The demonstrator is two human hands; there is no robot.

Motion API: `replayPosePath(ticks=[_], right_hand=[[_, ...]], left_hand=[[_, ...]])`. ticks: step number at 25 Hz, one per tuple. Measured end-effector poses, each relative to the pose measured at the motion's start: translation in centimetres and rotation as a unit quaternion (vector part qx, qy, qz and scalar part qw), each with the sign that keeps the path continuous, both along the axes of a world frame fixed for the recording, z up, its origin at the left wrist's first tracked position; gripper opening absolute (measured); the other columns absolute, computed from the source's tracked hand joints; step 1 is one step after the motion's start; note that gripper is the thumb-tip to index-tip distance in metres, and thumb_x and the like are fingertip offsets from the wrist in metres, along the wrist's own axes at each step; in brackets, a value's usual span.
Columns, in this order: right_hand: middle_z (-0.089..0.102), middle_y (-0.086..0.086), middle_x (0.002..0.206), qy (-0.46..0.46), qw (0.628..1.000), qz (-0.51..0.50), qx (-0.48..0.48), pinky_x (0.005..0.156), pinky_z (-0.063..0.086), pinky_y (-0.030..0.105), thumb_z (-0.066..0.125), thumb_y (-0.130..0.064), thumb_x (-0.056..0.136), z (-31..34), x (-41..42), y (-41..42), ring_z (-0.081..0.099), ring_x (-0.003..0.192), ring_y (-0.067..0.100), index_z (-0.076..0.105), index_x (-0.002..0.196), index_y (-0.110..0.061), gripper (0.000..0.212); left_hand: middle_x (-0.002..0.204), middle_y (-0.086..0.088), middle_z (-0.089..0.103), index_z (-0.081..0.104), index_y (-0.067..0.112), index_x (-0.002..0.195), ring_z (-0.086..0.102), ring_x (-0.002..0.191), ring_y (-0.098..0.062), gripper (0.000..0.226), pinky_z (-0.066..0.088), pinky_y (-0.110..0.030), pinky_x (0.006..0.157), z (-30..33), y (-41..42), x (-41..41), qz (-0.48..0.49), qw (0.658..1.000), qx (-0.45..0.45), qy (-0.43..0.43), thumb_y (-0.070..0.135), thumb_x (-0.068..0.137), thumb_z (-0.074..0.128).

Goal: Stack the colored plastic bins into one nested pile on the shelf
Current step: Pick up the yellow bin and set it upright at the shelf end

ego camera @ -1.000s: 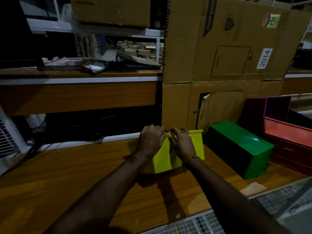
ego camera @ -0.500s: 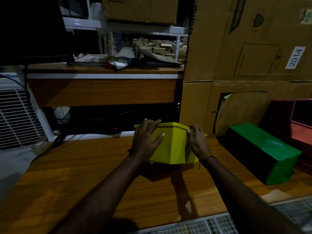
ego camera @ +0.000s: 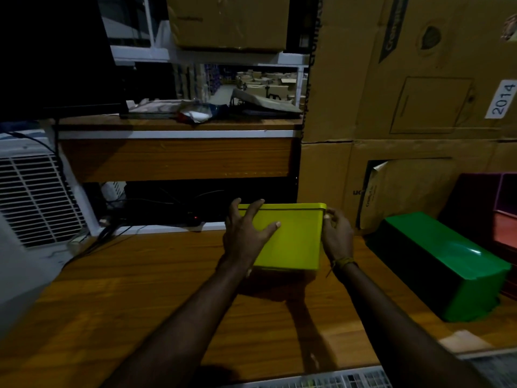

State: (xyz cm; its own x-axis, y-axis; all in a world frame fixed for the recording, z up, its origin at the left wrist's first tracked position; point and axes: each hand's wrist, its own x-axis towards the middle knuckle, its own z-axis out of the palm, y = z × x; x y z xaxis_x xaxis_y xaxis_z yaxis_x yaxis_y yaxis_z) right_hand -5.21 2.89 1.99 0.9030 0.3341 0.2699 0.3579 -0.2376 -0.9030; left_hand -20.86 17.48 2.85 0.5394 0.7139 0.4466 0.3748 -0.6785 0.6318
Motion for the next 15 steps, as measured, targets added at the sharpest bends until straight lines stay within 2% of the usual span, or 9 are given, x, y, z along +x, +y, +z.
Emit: replayPosePath(ticks=[2,5,7,9,11,13,15], right_hand=[[0.054,0.011,0.13,-0.024,0.999,0.007,0.037,0.097,0.048,0.045,0.044,-0.037,0.1,1.6,-0.7,-0.7,0.053,0.116,0.026,0.054,0.13,-0.024,0.033],[0.042,0.006,0.141,-0.118,0.992,0.053,0.0,0.1,0.043,0.034,0.058,-0.037,0.095,1.4,-0.8,-2.4,0.046,0.121,0.018,0.042,0.141,-0.024,0.051],[0.033,0.008,0.146,-0.146,0.986,0.061,-0.051,0.097,0.046,0.036,0.062,-0.035,0.092,0.9,-0.2,-3.4,0.047,0.123,0.025,0.038,0.143,-0.028,0.057],[0.022,0.01,0.153,-0.136,0.986,0.053,-0.075,0.09,0.051,0.038,0.06,-0.032,0.094,0.7,0.3,-4.1,0.048,0.124,0.033,0.04,0.143,-0.031,0.053],[0.014,0.01,0.158,-0.128,0.988,0.04,-0.075,0.085,0.051,0.037,0.057,-0.03,0.095,0.6,0.5,-4.6,0.049,0.124,0.036,0.041,0.142,-0.031,0.049],[0.016,0.011,0.157,-0.123,0.99,0.025,-0.062,0.082,0.049,0.034,0.058,-0.03,0.095,0.3,0.7,-5.0,0.051,0.122,0.035,0.041,0.142,-0.031,0.051],[0.025,0.011,0.15,-0.118,0.991,0.025,-0.05,0.079,0.048,0.03,0.059,-0.031,0.094,0.2,1.2,-5.1,0.054,0.116,0.032,0.039,0.143,-0.033,0.053]], left_hand=[[0.15,-0.001,0.028,0.049,0.046,0.132,0.036,0.134,-0.028,0.061,0.053,-0.041,0.081,0.1,-1.5,1.3,0.038,0.999,0.013,-0.011,0.064,0.076,0.066],[0.144,-0.001,0.036,0.054,0.043,0.129,0.041,0.128,-0.026,0.053,0.054,-0.041,0.078,0.0,-2.9,2.7,0.057,0.997,0.039,-0.024,0.057,0.08,0.068],[0.136,0.0,0.041,0.056,0.043,0.126,0.045,0.123,-0.024,0.046,0.055,-0.041,0.075,0.0,-3.6,3.3,0.06,0.996,0.06,-0.032,0.053,0.082,0.067],[0.131,-0.001,0.042,0.058,0.041,0.123,0.047,0.119,-0.022,0.042,0.055,-0.038,0.072,0.0,-4.4,3.9,0.071,0.994,0.072,-0.044,0.05,0.084,0.067],[0.131,-0.002,0.042,0.057,0.039,0.125,0.051,0.116,-0.022,0.043,0.052,-0.034,0.07,0.0,-5.1,4.6,0.091,0.993,0.042,-0.059,0.049,0.084,0.066],[0.133,-0.005,0.044,0.051,0.039,0.13,0.055,0.111,-0.023,0.047,0.049,-0.032,0.07,0.0,-5.7,5.2,0.107,0.991,-0.015,-0.073,0.049,0.086,0.064],[0.131,-0.006,0.052,0.046,0.038,0.133,0.058,0.109,-0.024,0.048,0.05,-0.032,0.071,-0.1,-6.4,5.4,0.113,0.989,-0.033,-0.087,0.046,0.089,0.061]])
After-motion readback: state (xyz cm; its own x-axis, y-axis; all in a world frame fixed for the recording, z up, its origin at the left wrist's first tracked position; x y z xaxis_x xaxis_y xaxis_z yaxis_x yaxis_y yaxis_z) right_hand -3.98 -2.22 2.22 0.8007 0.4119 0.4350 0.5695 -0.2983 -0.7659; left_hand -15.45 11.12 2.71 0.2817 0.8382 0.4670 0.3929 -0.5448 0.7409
